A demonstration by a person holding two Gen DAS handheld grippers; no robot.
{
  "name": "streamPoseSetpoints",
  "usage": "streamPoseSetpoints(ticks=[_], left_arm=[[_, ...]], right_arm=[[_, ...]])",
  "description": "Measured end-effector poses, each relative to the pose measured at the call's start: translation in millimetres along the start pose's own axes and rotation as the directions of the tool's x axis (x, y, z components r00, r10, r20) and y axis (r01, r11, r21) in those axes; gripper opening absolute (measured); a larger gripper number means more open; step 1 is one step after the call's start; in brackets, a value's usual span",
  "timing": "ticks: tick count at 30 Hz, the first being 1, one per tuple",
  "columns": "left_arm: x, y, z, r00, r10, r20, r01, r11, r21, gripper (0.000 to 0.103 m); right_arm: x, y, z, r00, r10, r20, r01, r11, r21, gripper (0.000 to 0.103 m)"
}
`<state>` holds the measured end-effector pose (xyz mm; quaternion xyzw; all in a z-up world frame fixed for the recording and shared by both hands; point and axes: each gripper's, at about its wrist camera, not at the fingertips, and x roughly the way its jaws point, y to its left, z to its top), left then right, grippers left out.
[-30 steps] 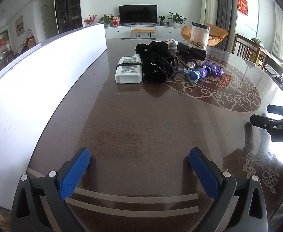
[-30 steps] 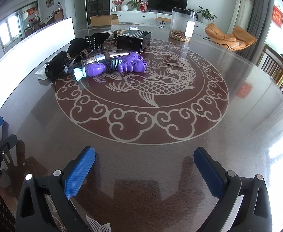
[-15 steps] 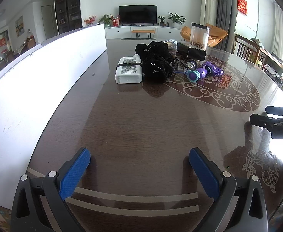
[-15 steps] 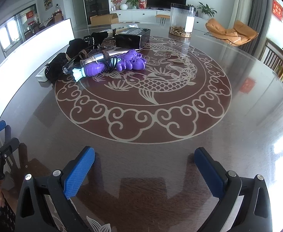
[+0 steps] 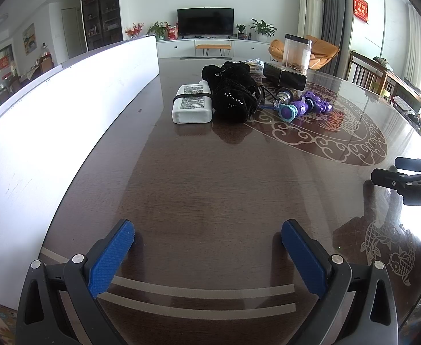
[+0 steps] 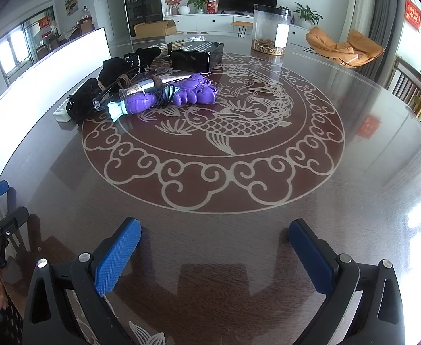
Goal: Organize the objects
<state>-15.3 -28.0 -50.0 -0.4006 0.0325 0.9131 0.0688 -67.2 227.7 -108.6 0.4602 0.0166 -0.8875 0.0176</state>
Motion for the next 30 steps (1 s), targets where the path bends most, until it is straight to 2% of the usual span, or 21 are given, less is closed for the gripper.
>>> streamPoseSetpoints(ticks=[16,30], left_arm=[[-16.9,7.3,-19.2,1.0,-0.007,0.007,0.007,1.0,0.004,0.103],[-18.8,8.4,-22.5,0.999,-0.008,0.035,0.008,1.0,0.005,0.103]], right_arm=[[-0.2,-0.3,0.1,1.0,0.0,0.0,0.0,1.0,0.0,0.103],[-0.1,-0.4,0.8,1.0,0.002,-0.003,-0.002,1.0,-0.002,0.103]])
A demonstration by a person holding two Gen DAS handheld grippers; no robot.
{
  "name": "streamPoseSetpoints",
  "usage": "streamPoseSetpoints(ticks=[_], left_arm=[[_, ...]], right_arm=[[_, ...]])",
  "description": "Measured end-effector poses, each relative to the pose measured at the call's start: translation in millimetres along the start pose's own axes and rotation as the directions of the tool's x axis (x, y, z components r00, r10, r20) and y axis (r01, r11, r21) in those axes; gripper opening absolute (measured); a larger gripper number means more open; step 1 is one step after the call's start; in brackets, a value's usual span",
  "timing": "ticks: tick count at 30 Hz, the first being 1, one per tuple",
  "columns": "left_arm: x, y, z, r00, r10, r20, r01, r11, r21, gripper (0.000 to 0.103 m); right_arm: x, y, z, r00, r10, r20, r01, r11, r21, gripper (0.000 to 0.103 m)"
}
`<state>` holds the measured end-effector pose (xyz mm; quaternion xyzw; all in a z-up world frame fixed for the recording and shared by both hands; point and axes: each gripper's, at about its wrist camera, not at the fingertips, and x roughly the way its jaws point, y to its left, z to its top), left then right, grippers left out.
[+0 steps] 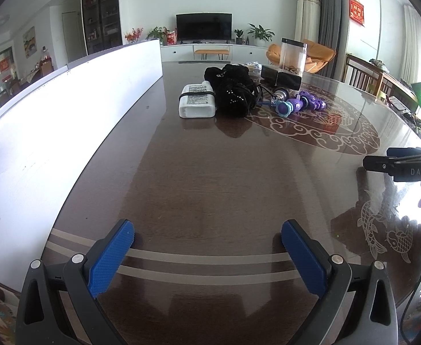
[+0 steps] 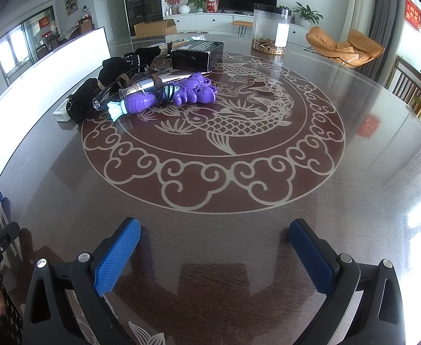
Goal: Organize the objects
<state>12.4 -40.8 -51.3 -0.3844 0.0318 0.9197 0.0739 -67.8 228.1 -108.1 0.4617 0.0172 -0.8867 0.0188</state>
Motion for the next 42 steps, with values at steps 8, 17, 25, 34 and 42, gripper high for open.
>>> streamPoseSetpoints(ticks=[8,17,25,34,42], left_arm=[[0.8,-0.4,-0.2,1.0,0.002,0.016,-0.002,1.0,-0.004,0.103],[1.7,0.0,-0.5,1.0,0.001,0.023,-0.001,1.0,-0.003,0.103],[2.2,-0.5,-0.7,1.0,0.0,0.027,0.0,1.0,-0.002,0.103],[2.1,-0.4,-0.7,1.0,0.0,0.027,0.0,1.0,-0.002,0.103],[1.6,-0.3,-1.2,1.0,-0.002,0.028,0.002,1.0,-0.001,0.103]], right_arm=[[7.6,13.8,68.3,0.995,0.099,0.004,-0.098,0.983,0.156,0.102],[72.2,42.3,124.6,0.996,0.041,-0.081,-0.015,0.954,0.3,0.059],[37.8,26.6,79.6,0.998,0.019,-0.054,-0.007,0.978,0.207,0.038],[-1.2,13.1,14.5,0.999,-0.051,-0.006,0.051,0.996,0.08,0.064],[4.9,15.9,8.8,0.999,-0.045,0.007,0.045,0.997,0.069,0.089]])
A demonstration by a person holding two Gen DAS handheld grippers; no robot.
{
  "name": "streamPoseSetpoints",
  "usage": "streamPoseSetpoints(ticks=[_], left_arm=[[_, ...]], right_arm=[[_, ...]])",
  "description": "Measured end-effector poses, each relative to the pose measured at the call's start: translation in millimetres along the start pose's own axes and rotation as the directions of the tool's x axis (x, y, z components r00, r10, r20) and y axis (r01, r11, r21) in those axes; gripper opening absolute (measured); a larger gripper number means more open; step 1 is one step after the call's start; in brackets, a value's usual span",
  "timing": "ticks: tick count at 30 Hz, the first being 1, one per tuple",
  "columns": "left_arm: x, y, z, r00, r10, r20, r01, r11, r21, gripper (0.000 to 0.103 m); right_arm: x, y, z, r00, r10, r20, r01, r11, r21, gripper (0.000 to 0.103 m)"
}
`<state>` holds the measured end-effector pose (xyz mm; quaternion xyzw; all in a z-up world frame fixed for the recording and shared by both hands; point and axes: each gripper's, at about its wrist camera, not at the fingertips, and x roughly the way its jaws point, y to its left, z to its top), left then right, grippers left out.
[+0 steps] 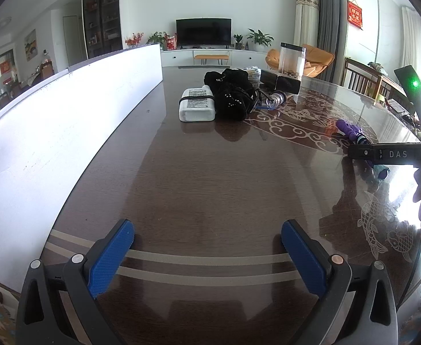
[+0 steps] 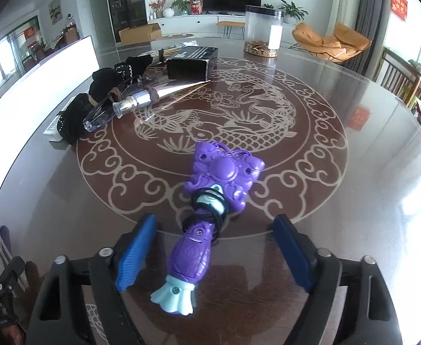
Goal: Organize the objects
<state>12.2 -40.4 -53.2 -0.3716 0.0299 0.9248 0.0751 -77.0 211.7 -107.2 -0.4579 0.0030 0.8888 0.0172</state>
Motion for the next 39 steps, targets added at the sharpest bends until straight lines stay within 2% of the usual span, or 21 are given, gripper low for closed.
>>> streamPoseSetpoints(ticks=[8,39], left_arm=[[-0.7,0.2,-0.5,1.0,-0.001,0.001,0.001,1.0,0.001,0.103],[-0.9,0.9,-0.8,1.0,-0.002,-0.001,0.002,1.0,0.002,0.103]], right_arm=[[3.3,4.7,1.6,1.0,0.009,-0.014,-0.009,1.0,-0.011,0.103],[3.6,5.2,2.3,1.0,0.009,-0.012,-0.009,1.0,-0.009,0.103]])
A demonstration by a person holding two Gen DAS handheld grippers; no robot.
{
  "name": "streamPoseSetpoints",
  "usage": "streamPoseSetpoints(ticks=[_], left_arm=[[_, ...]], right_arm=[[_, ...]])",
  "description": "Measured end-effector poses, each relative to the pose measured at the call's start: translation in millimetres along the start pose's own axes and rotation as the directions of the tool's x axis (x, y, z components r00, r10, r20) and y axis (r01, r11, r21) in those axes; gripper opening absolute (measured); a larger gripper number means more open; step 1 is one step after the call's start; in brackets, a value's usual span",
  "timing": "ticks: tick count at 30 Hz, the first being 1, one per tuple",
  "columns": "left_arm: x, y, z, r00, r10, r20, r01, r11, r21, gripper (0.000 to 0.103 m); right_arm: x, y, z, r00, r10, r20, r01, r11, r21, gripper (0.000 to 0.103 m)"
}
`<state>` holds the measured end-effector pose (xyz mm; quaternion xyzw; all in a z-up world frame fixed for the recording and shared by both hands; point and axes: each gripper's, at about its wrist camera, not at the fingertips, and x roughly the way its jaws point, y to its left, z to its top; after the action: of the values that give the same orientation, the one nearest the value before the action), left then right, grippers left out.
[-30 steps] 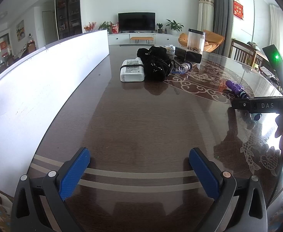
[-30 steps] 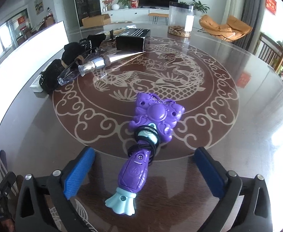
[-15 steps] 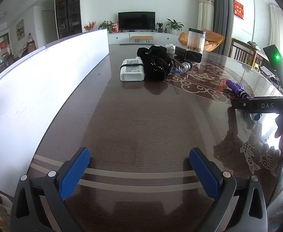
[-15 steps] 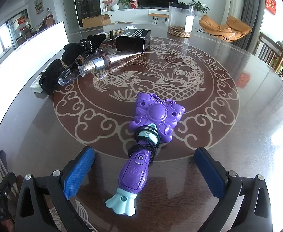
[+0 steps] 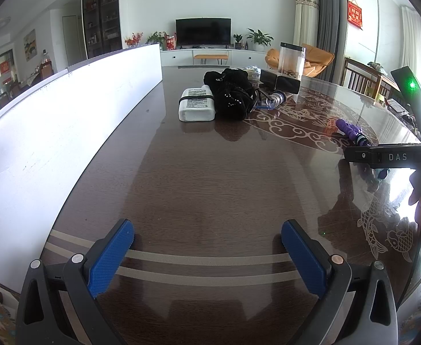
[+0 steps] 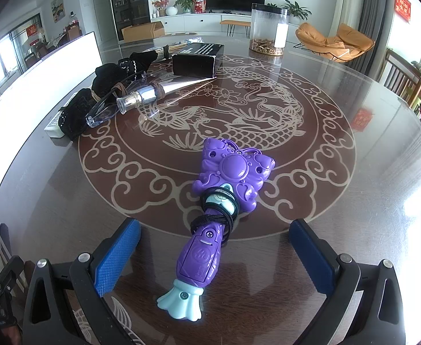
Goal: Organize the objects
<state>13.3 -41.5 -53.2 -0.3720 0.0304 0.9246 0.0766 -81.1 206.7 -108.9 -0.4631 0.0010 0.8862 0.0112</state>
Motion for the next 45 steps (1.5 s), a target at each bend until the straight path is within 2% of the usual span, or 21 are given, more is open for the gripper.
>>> streamPoseSetpoints(ticks=[11,14,16,20,25,29,34,38,43,45], left_arm=[[0.0,0.0,-0.1,1.0,0.0,-0.003,0.0,1.0,0.002,0.103],[-0.2,2.9,5.4,0.998,-0.015,-0.057,0.015,1.0,0.002,0.103],[-2.7,13.3,10.9,0.996,-0.07,-0.063,0.066,0.996,-0.066,0.103],[1.3,43.7,38.5,0.987,-0.156,-0.035,0.142,0.956,-0.256,0.103],[42.4,55.4,96.6,0.986,-0.154,-0.068,0.126,0.944,-0.305,0.103],[82.8,57.0,143.6,0.988,-0.114,-0.099,0.078,0.946,-0.316,0.103],[120.2,52.9,176.9,0.988,-0.047,-0.147,0.002,0.956,-0.294,0.097],[145.9,44.9,183.4,0.979,0.015,-0.204,-0.065,0.969,-0.24,0.097],[172.1,41.6,180.7,0.961,0.049,-0.27,-0.104,0.976,-0.192,0.097],[175.8,37.5,180.5,0.958,0.082,-0.274,-0.124,0.982,-0.141,0.098]], right_arm=[[0.3,0.0,0.1,1.0,0.0,0.0,0.0,1.0,0.0,0.103],[0.4,0.1,0.2,1.0,0.0,0.0,0.0,1.0,0.0,0.103],[0.4,0.1,0.1,1.0,0.0,0.0,0.0,1.0,0.0,0.103],[-0.4,2.2,0.3,1.0,0.009,0.001,-0.009,1.0,-0.014,0.103],[-0.7,3.6,0.5,1.0,0.018,0.002,-0.018,0.999,-0.026,0.103],[-0.7,4.4,0.3,1.0,0.023,0.002,-0.023,0.999,-0.032,0.103],[-0.7,6.5,-0.3,0.999,0.032,0.003,-0.032,0.998,-0.045,0.103],[-0.5,6.4,-0.4,0.999,0.032,0.003,-0.032,0.998,-0.045,0.103],[-0.5,6.4,-0.4,0.999,0.032,0.003,-0.032,0.999,-0.044,0.103],[-0.5,6.4,-0.4,0.999,0.032,0.003,-0.032,0.999,-0.044,0.103]])
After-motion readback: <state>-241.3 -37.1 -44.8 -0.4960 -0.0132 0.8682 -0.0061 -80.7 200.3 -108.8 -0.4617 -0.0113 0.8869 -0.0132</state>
